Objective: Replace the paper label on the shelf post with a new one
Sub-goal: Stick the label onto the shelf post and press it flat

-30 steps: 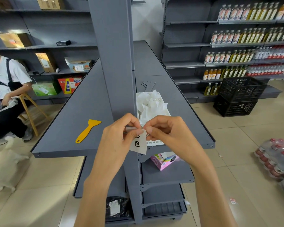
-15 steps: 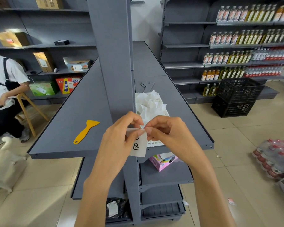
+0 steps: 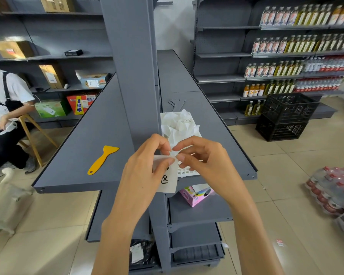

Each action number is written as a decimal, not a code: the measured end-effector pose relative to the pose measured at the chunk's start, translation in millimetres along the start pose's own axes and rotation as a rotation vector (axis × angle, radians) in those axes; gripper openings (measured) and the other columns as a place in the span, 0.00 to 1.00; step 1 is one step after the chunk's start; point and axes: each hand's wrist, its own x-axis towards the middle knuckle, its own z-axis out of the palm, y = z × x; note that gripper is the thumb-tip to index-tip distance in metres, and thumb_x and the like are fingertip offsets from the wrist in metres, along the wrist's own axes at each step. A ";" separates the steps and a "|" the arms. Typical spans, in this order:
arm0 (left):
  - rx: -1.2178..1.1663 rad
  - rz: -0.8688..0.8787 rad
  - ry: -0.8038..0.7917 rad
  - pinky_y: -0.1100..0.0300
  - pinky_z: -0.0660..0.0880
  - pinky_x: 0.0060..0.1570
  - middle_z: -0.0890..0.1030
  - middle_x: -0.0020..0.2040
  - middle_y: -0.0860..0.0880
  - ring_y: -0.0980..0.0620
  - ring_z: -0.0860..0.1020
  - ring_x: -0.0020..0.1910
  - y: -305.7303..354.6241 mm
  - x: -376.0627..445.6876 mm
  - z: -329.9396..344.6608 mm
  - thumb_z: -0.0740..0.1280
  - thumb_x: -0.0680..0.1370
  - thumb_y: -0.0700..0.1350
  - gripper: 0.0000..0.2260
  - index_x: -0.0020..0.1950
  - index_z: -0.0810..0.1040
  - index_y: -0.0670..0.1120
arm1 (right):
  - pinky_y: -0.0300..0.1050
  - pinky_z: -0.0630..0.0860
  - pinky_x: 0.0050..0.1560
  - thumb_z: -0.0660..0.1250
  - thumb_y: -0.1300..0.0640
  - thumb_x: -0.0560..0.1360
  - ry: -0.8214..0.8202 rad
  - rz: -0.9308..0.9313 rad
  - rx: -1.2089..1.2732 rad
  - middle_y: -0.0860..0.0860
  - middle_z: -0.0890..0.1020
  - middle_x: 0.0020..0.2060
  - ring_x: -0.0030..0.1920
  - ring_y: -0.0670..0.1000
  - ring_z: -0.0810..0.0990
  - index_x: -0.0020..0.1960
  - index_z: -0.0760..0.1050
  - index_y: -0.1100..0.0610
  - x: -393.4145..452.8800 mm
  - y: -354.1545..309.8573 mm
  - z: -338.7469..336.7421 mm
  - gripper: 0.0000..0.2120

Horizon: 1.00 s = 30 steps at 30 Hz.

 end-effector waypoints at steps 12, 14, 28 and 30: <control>0.021 0.014 -0.021 0.65 0.71 0.35 0.76 0.44 0.57 0.54 0.77 0.41 2.1 -1.4 4.8 0.69 0.78 0.43 0.08 0.46 0.72 0.53 | 0.32 0.74 0.42 0.65 0.56 0.80 -0.094 -0.029 -0.137 0.42 0.80 0.37 0.41 0.43 0.80 0.44 0.75 0.49 -7.2 -2.3 -4.5 0.07; 0.013 0.041 -0.034 0.59 0.76 0.38 0.76 0.49 0.57 0.53 0.78 0.46 1.9 0.0 6.2 0.69 0.78 0.43 0.05 0.46 0.74 0.51 | 0.30 0.73 0.42 0.63 0.57 0.81 -0.094 -0.033 -0.121 0.42 0.80 0.36 0.40 0.42 0.80 0.44 0.74 0.50 -7.5 -2.8 -4.4 0.07; 0.141 0.026 -0.090 0.50 0.80 0.44 0.71 0.65 0.64 0.57 0.79 0.49 5.9 -5.1 14.7 0.58 0.82 0.51 0.07 0.49 0.74 0.53 | 0.31 0.76 0.43 0.64 0.59 0.81 -0.049 -0.050 -0.072 0.43 0.82 0.35 0.40 0.43 0.82 0.44 0.76 0.54 -5.1 2.8 -1.4 0.07; 0.166 0.032 -0.081 0.53 0.79 0.43 0.73 0.63 0.63 0.58 0.78 0.50 8.1 -5.4 15.5 0.58 0.82 0.50 0.07 0.49 0.74 0.52 | 0.31 0.76 0.43 0.64 0.59 0.81 -0.056 -0.048 -0.050 0.45 0.83 0.35 0.38 0.43 0.82 0.44 0.76 0.55 -5.4 3.7 -1.9 0.07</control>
